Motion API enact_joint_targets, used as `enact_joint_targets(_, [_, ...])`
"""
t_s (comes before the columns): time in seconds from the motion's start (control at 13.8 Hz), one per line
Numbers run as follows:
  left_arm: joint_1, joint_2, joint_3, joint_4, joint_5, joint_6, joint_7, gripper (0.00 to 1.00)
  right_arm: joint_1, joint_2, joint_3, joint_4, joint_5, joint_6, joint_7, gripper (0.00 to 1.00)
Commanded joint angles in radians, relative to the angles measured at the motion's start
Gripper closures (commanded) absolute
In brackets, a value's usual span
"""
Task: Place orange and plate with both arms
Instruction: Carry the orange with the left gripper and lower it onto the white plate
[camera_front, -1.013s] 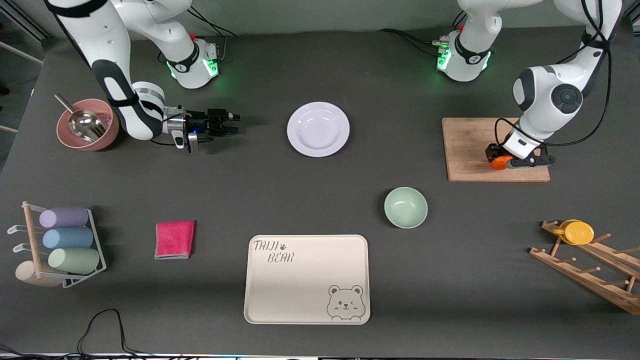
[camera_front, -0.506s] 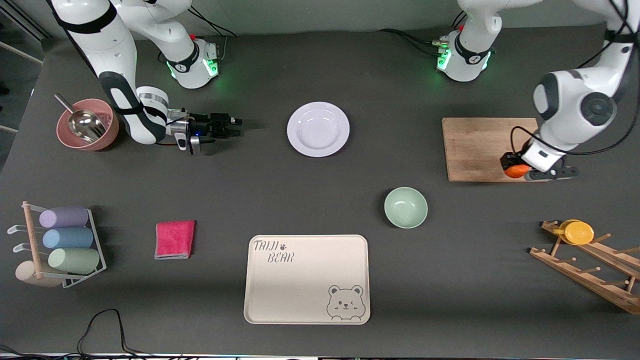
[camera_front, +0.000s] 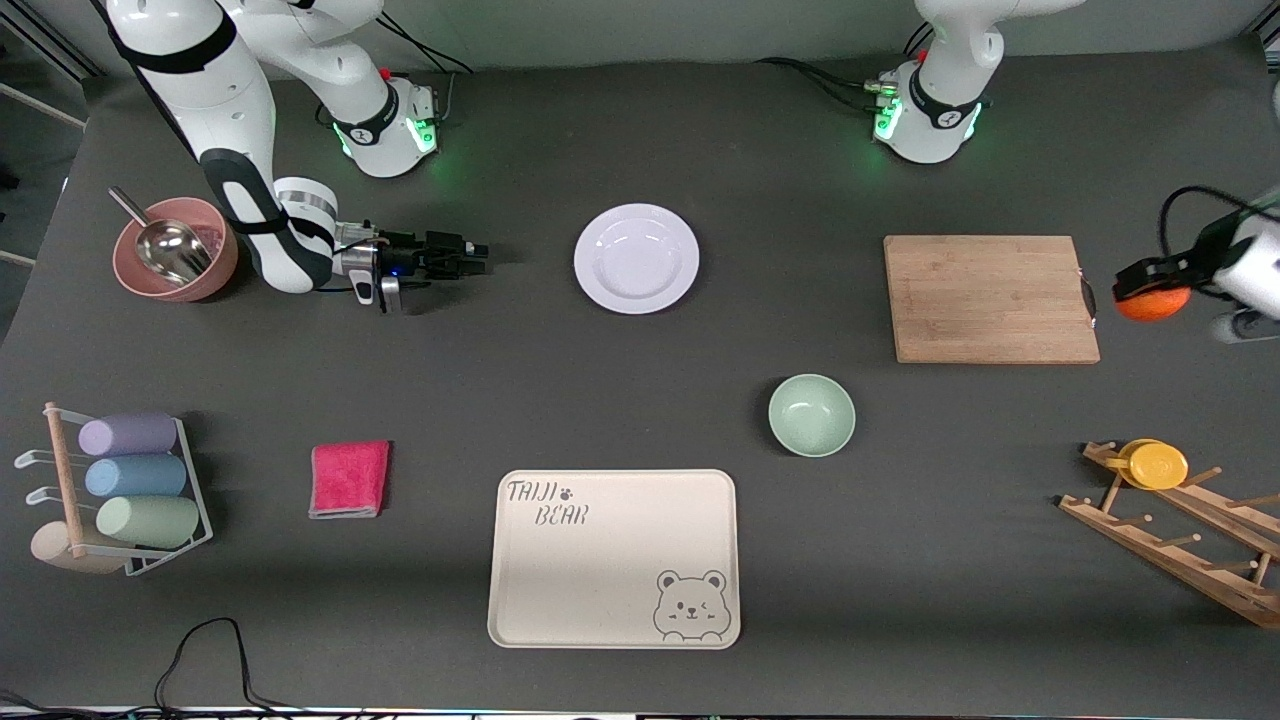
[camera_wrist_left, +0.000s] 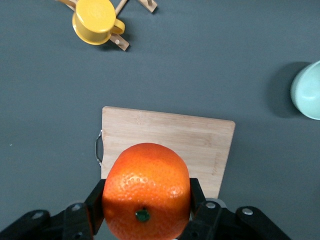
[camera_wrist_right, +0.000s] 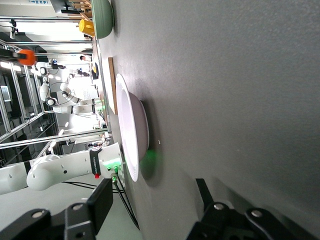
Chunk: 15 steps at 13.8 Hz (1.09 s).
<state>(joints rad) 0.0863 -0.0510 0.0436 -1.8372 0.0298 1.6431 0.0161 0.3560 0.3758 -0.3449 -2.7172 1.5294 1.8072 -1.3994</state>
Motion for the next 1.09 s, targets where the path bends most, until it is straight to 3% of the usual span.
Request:
enact_joint_targets(0.0, [-0.003, 0.034, -0.005, 0.145, -0.024, -0.124, 0.019, 1.00, 0.001, 0.020, 0.006, 0.011, 0.028, -0.009, -0.015, 0.50])
enact_joint_targets(0.14, [-0.008, 0.037, -0.010, 0.171, -0.036, -0.144, 0.012, 1.00, 0.001, 0.020, 0.006, 0.011, 0.028, -0.009, -0.015, 0.59])
enact_joint_targets(0.36, [-0.017, 0.036, -0.069, 0.182, -0.053, -0.152, -0.063, 1.00, 0.001, 0.020, 0.006, 0.011, 0.028, -0.009, -0.015, 0.60])
enact_joint_targets(0.58, [-0.019, 0.045, -0.203, 0.197, -0.088, -0.146, -0.238, 1.00, 0.003, 0.035, 0.006, 0.016, 0.028, -0.008, -0.030, 0.60])
enact_joint_targets(0.8, [-0.028, 0.117, -0.341, 0.280, -0.111, -0.140, -0.436, 1.00, 0.003, 0.049, 0.006, 0.024, 0.026, -0.008, -0.050, 0.60])
enact_joint_targets(0.87, [-0.051, 0.153, -0.405, 0.306, -0.117, -0.119, -0.559, 1.00, 0.003, 0.063, 0.006, 0.027, 0.026, -0.009, -0.067, 0.60])
enact_joint_targets(1.01, [-0.133, 0.189, -0.459, 0.303, -0.119, -0.036, -0.747, 1.00, 0.003, 0.068, 0.006, 0.033, 0.026, -0.009, -0.082, 0.60])
